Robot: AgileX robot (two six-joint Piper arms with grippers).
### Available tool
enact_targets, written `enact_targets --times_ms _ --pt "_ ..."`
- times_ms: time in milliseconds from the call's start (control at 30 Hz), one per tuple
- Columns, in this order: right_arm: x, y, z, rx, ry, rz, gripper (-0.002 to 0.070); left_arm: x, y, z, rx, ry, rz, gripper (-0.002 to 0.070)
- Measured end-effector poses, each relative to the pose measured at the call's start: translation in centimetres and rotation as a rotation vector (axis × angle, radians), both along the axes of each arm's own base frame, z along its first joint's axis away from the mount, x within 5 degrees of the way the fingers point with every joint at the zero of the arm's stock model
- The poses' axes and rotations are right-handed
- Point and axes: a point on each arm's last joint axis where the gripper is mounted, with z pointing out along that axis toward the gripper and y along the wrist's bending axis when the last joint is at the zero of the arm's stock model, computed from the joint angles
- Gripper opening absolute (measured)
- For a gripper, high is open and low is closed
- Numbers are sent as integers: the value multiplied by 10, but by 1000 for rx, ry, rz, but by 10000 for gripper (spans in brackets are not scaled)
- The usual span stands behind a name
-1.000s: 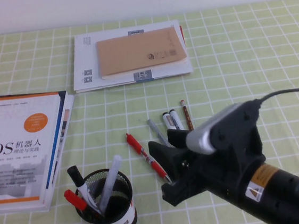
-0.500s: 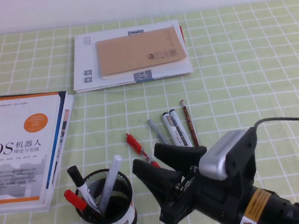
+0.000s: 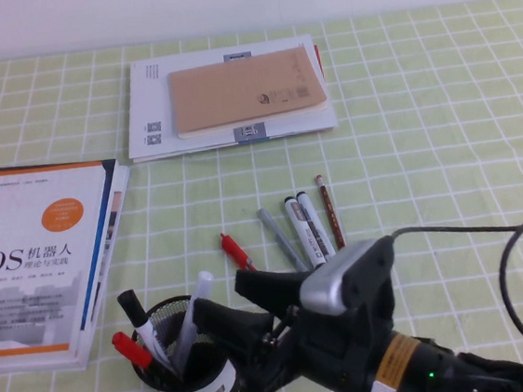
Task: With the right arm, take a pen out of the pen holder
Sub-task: 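Take a marker out of the pen holder and lay it on the table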
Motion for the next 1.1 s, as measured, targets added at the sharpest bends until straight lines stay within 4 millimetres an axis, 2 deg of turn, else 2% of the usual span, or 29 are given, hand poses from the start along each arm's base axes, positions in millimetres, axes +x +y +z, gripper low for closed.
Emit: enact_targets --times_ms 333,867,1100 --pt "12 21 -8 -16 18 6 451 0 0 0 0 0 0 -8" --pt "22 30 -16 -24 59 -43 451 0 0 0 0 0 0 -8" --pt "24 35 -14 -12 53 -44 444 0 0 0 0 0 0 -8"
